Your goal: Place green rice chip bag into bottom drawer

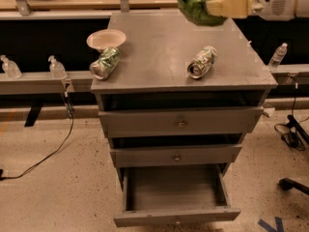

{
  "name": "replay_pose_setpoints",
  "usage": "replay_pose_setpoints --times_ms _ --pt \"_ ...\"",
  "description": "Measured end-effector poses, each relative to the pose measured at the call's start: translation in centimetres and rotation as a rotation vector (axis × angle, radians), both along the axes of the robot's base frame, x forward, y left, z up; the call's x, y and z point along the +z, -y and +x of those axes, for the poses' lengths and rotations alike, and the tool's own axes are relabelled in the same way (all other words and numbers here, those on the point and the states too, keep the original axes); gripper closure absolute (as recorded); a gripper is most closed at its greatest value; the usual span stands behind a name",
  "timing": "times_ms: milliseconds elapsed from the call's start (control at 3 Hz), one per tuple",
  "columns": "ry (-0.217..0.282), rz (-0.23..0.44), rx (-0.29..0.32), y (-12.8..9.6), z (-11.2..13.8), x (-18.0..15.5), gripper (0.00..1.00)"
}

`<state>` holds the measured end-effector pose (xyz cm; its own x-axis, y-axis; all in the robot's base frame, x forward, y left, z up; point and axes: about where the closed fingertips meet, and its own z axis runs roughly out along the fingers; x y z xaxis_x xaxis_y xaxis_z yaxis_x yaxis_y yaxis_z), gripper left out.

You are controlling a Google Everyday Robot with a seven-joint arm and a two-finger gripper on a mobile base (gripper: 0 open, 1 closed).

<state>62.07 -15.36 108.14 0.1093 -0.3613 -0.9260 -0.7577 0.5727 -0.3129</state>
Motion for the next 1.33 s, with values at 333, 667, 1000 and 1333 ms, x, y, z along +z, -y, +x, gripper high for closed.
replay_pose_setpoints --times_ms 333,667,1000,1333 --pt "-0.133 0.060 0.025 1.8 -5.9 -2.4 1.00" --pt "-0.274 0.066 0.022 4.7 -12.2 -6.8 1.00" --pt "-0.302 0.064 0.018 5.4 -13.5 -7.7 1.00" --pt "-0.302 0.064 0.018 5.4 -13.5 -7.7 1.00"
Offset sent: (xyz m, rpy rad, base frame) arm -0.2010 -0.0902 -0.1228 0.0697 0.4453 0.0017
